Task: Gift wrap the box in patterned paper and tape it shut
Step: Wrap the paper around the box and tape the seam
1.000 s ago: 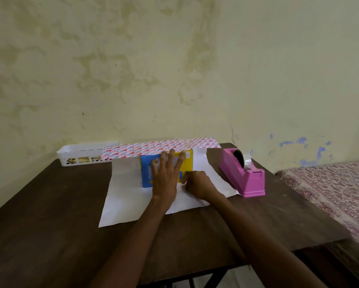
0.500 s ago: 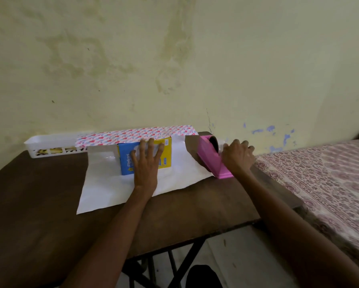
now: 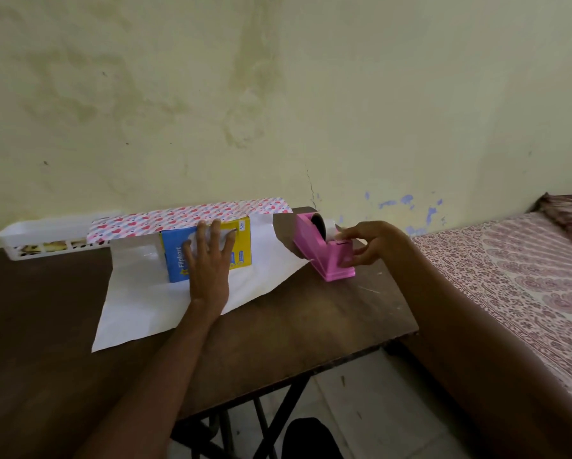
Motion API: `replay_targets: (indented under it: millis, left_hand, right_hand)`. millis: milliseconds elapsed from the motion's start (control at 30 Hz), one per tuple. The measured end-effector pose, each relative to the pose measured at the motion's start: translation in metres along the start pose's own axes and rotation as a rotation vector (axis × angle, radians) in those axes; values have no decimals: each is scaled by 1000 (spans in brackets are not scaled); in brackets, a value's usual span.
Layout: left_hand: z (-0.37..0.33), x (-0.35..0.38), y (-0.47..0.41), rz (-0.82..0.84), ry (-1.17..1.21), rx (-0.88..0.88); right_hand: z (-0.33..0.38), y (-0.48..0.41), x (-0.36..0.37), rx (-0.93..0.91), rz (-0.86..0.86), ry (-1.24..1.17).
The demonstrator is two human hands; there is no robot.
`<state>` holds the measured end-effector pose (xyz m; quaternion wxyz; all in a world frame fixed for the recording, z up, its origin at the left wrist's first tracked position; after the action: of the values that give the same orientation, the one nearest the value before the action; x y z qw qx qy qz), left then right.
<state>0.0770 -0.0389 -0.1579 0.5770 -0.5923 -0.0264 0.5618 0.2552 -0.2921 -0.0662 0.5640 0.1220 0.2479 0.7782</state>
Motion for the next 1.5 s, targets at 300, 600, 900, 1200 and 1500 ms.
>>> replay_targets:
  millis: [300, 600, 900, 1200, 1500]
  left_hand:
    - [0, 2, 1, -13, -27, -4]
    - [1, 1, 0, -13, -3, -11]
    - [1, 2, 0, -24, 72, -13]
    - [1, 6, -1, -12, 78, -15]
    - [1, 7, 0, -42, 98, -21]
  right_hand:
    - [-10, -4, -2, -159, 22, -24]
    - [-27, -7, -7, -221, 58, -136]
    - [-42, -14, -12, -267, 94, -156]
    - [-33, -32, -8, -488, -222, 218]
    - [-36, -20, -9, -734, -451, 694]
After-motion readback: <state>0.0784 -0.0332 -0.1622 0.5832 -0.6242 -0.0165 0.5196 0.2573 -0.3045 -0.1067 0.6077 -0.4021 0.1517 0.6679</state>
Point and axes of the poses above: each hand's wrist, its own y-axis away from the middle knuckle, its own x-axis out of the palm, z = x × y, the point moved 1 cm from there along -y, towards the middle knuckle, and after that the axes turned 9 degrees about -z, right-handed, at the moved point
